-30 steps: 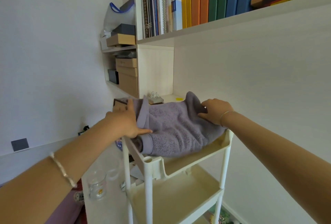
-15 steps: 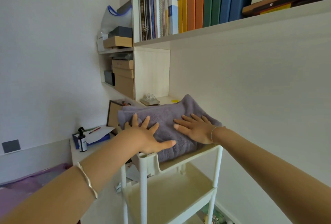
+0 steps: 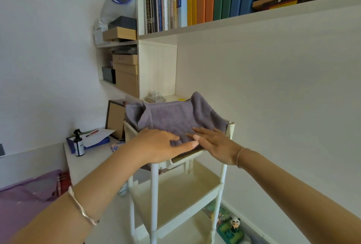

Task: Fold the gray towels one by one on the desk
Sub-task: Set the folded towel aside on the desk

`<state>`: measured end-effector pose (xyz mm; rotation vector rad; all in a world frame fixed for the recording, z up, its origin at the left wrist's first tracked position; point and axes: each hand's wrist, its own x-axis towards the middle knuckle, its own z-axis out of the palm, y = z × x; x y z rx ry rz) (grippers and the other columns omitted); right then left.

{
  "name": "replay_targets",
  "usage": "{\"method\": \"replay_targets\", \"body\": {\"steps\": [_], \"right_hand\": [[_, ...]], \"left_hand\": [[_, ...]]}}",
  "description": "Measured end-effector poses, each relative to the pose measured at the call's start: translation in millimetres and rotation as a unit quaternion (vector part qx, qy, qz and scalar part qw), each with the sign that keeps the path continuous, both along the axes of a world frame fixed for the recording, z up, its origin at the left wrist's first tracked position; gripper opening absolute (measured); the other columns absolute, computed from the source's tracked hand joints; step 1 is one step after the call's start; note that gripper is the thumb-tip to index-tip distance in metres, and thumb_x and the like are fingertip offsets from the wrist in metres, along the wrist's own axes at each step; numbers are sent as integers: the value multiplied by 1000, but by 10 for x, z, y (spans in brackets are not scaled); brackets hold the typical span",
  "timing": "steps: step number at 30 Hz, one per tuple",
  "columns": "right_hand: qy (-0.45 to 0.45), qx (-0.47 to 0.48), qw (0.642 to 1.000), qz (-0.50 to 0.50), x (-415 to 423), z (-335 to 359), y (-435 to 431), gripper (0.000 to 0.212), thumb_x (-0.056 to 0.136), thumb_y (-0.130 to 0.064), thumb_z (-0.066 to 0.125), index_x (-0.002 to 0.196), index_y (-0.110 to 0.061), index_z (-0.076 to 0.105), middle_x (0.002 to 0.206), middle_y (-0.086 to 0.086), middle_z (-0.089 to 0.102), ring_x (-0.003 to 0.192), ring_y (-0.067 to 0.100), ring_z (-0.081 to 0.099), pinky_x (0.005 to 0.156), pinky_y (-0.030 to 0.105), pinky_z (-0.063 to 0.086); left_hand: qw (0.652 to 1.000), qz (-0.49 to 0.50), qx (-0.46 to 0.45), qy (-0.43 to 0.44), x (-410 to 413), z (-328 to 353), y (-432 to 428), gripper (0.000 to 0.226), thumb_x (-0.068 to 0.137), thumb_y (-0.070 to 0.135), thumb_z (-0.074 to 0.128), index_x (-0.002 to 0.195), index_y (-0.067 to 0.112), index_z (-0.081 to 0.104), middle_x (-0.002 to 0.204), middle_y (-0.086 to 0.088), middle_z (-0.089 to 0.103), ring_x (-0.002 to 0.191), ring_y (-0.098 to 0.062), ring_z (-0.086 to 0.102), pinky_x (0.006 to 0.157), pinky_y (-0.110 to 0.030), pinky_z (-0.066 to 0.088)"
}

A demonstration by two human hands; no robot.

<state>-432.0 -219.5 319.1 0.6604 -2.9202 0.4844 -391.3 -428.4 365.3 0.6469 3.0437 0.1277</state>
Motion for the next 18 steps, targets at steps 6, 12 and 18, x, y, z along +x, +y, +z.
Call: {"method": "replay_targets", "body": {"steps": [6, 12, 18], "right_hand": [[80, -45, 995, -27, 120, -130, 3, 45, 100, -45, 20, 142, -41, 34, 155, -12, 24, 144, 4, 12, 119, 38, 1], [188, -145, 958, -161, 850, -575, 573, 41, 96, -43, 38, 135, -36, 45, 147, -11, 38, 133, 6, 34, 114, 30, 22], [195, -187, 912, -309, 1832, -1237, 1193, 31, 95, -30, 50, 125, -30, 57, 139, -9, 47, 125, 5, 43, 104, 21, 28]], "left_hand": [[998, 5, 47, 32, 51, 21, 31, 83, 76, 83, 22, 128, 27, 55, 131, 5, 57, 119, -18, 51, 97, -34, 41], [953, -114, 141, 241, 158, -115, 197, 59, 87, 58, 50, 136, 25, 45, 127, 0, 59, 115, -24, 55, 83, -32, 41], [918, -275, 189, 214, 526, -656, 1011, 52, 90, 52, 51, 135, 28, 44, 122, 5, 61, 112, -21, 55, 87, -30, 39]]}}
